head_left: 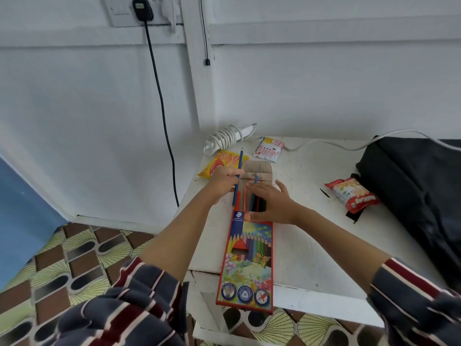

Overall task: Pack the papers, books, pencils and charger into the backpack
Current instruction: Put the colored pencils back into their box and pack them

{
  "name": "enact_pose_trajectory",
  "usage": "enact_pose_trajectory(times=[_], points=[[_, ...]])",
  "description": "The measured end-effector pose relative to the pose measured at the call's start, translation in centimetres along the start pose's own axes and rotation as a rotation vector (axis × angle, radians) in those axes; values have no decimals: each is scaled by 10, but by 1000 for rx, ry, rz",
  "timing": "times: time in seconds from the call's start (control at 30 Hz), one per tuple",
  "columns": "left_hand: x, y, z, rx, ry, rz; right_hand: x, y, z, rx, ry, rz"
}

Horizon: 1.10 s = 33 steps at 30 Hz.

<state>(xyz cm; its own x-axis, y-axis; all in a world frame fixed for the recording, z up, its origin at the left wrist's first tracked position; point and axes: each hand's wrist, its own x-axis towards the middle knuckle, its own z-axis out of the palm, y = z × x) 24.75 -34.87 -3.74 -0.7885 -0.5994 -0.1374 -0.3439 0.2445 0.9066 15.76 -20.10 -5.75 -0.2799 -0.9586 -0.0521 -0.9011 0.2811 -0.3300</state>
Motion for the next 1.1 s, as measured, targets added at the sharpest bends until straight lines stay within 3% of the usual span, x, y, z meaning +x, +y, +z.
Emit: enact_pose_trajectory(times=[0.1,0.63,0.7,0.8,0.9,1.1], points=[[-1,1,2,12,16,13,-2,2,2,-80,-76,10],[-5,5,7,70,46,51,-9,-4,-1,-7,73,2],[-7,7,7,58,41,59,-8,-5,-2,124,145,29],[-9,13,7,11,10,92,0,-8,-13,557,328,114],[-11,19,9,-60,-41,99,13,-14,-32,882,347,187],[-12,18,8,-157,-83,53,32,-19,-42,1097,348,350]])
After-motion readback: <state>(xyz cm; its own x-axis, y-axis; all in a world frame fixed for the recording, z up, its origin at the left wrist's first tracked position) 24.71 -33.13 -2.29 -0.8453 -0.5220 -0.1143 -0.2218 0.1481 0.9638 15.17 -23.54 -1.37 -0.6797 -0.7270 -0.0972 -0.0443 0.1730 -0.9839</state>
